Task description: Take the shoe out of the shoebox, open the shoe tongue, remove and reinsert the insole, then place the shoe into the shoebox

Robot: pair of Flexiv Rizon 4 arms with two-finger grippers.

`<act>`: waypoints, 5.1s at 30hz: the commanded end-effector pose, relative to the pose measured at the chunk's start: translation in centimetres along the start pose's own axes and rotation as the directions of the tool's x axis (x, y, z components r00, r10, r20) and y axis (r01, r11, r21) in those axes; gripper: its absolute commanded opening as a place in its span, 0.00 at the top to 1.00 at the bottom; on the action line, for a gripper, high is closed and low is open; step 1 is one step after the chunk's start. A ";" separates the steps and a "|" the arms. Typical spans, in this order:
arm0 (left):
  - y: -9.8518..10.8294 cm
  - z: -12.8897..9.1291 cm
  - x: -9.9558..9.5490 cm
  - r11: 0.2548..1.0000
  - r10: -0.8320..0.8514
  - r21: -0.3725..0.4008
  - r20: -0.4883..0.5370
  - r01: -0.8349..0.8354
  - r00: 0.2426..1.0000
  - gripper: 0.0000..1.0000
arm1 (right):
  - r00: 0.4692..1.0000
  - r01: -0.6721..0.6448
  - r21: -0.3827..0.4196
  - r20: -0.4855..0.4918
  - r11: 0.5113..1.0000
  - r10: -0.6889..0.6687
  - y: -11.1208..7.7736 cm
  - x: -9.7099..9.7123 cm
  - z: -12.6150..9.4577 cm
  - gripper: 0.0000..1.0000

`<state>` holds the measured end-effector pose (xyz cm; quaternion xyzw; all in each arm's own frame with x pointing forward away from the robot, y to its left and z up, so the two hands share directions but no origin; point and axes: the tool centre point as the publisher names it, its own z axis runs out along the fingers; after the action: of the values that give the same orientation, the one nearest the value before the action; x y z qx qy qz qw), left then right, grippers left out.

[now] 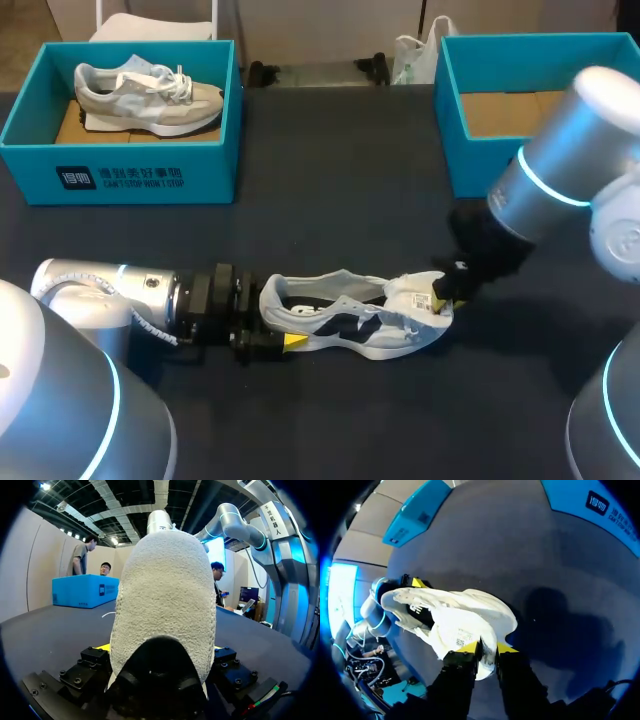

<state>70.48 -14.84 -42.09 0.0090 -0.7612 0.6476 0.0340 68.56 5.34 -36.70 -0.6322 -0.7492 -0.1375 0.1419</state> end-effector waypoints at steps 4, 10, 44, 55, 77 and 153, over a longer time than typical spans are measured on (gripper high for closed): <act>0.0 0.0 0.1 1.000 0.000 -0.001 0.003 0.000 1.000 1.00 | 0.998 0.000 -0.039 -0.057 0.999 -0.002 -1.1 -1.1 -1.1 0.67; 0.0 0.0 0.1 1.000 0.000 -0.001 0.003 0.000 1.000 1.00 | 0.999 0.036 -0.059 0.032 0.998 -0.034 -1.5 -0.2 -4.2 0.60; 0.0 0.0 0.1 1.000 0.000 -0.001 0.003 0.000 1.000 1.00 | 0.613 0.559 0.339 0.446 0.757 -0.652 0.4 12.9 -10.4 1.00; 0.0 0.0 0.1 1.000 0.000 -0.001 0.003 0.000 1.000 1.00 | 0.483 0.751 0.353 0.282 0.558 -0.829 2.2 15.6 -7.6 1.00; 0.0 0.0 0.1 1.000 0.000 -0.001 0.003 0.000 1.000 1.00 | 0.364 0.828 0.377 0.204 0.416 -0.909 3.5 18.4 -2.8 1.00; 0.0 0.0 0.1 1.000 0.000 -0.001 0.003 0.000 1.000 1.00 | 0.257 0.843 0.440 0.174 0.309 -0.950 5.3 10.6 6.4 0.74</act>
<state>70.46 -14.81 -42.12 0.0092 -0.7611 0.6477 0.0339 71.92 18.68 -38.54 -0.0753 -0.9954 0.0431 -0.0401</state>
